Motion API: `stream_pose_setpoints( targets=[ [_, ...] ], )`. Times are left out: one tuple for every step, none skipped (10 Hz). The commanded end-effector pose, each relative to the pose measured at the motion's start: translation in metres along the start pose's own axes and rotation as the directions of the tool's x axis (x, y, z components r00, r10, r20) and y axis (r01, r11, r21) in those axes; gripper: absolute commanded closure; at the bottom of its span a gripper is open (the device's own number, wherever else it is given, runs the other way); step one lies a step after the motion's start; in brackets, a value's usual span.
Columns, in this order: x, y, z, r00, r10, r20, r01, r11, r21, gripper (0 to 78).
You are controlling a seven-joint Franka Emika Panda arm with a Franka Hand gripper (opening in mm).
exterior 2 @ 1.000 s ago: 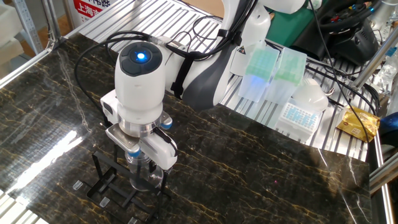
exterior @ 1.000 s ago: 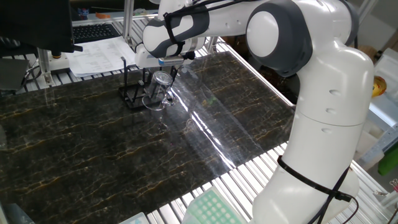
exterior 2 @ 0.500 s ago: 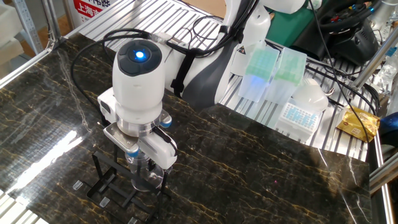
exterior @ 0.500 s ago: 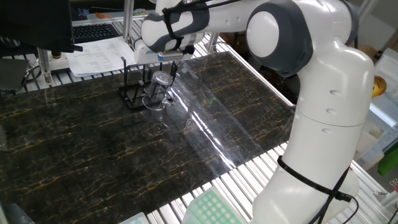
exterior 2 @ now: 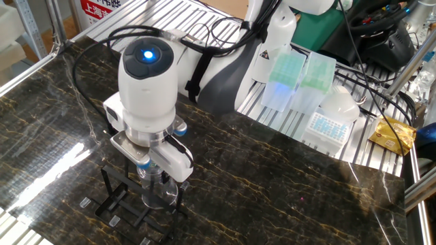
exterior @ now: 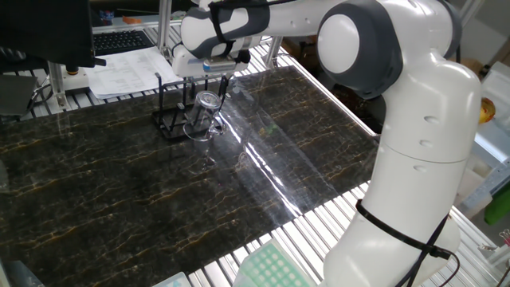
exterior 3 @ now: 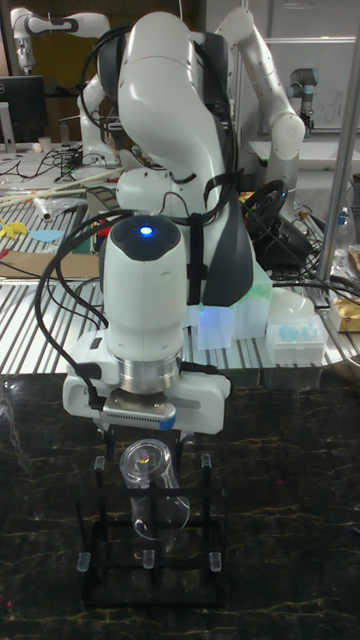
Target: Put the cup on the cup rack
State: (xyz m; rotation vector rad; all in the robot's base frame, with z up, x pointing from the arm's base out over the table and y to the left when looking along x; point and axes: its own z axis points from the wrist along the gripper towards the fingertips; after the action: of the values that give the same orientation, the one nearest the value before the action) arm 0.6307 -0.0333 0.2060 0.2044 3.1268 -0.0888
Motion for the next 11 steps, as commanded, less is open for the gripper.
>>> stream_pose_setpoints(
  targets=[
    [-0.001,-0.001,-0.007,1.0,-0.007,-0.003,0.007,1.0,-0.003,0.1],
    [0.0,-0.001,-0.012,1.0,-0.014,-0.006,0.014,1.0,-0.005,0.1],
    [0.0,-0.001,-0.016,1.0,-0.016,-0.01,0.016,1.0,-0.006,0.1],
    [0.001,-0.001,-0.019,1.0,-0.019,-0.011,0.019,1.0,-0.008,0.1],
    [0.002,-0.001,-0.026,1.0,-0.026,-0.012,0.026,1.0,-0.014,0.1],
    [0.002,-0.001,-0.028,1.0,-0.027,-0.012,0.027,1.0,-0.014,0.1],
    [0.006,0.0,-0.042,0.999,-0.026,-0.021,0.026,1.0,-0.013,0.1],
    [0.01,0.001,-0.056,0.999,-0.025,-0.024,0.025,1.0,-0.016,0.1],
    [0.012,0.001,-0.061,0.999,-0.025,-0.025,0.025,1.0,-0.016,0.1],
    [0.022,0.005,-0.08,0.999,-0.034,-0.03,0.033,0.999,-0.017,0.1],
    [0.03,0.01,-0.092,0.999,-0.035,-0.03,0.035,0.999,-0.018,0.1]
  ],
)
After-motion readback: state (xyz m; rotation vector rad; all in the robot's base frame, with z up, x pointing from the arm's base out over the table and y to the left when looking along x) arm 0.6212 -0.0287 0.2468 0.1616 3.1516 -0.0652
